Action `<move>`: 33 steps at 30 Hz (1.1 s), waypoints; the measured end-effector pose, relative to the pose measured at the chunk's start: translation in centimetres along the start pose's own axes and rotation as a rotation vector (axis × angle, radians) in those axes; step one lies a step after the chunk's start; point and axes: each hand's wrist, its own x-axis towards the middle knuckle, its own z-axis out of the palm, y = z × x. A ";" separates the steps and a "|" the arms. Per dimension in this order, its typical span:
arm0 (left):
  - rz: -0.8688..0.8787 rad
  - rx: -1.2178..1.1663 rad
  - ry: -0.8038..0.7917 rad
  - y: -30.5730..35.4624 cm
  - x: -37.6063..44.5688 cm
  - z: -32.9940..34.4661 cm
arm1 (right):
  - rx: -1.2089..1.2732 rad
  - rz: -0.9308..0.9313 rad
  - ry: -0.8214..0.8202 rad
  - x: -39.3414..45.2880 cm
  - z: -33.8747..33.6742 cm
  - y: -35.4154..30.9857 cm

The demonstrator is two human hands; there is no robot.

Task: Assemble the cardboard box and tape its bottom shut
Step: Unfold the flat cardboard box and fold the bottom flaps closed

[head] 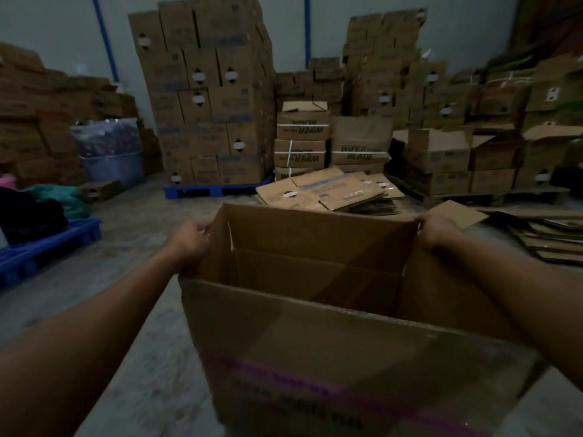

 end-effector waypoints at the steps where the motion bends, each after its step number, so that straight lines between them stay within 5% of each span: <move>1: -0.009 0.065 -0.036 -0.6 -0.3 0.3 | 0.015 0.021 -0.036 -0.2 0.7 0.4; 6: -0.049 0.200 -0.032 -5.0 -1.2 1.7 | 0.106 -0.031 -0.115 -0.5 1.7 1.1; 10: -0.007 0.242 -0.006 -4.8 -1.1 2.3 | 0.304 0.017 -0.335 -2.3 0.5 1.8; 16: -0.014 0.263 -0.038 -3.6 -1.4 2.8 | 0.278 -0.039 -0.442 -4.8 0.3 2.2; 25: 0.013 0.364 -0.067 -3.1 -4.7 2.7 | 0.086 0.035 -0.361 -4.4 1.2 -1.4; 33: -0.128 -0.159 -0.111 -2.9 -6.7 2.5 | 0.218 0.038 -0.331 -4.5 4.7 -3.7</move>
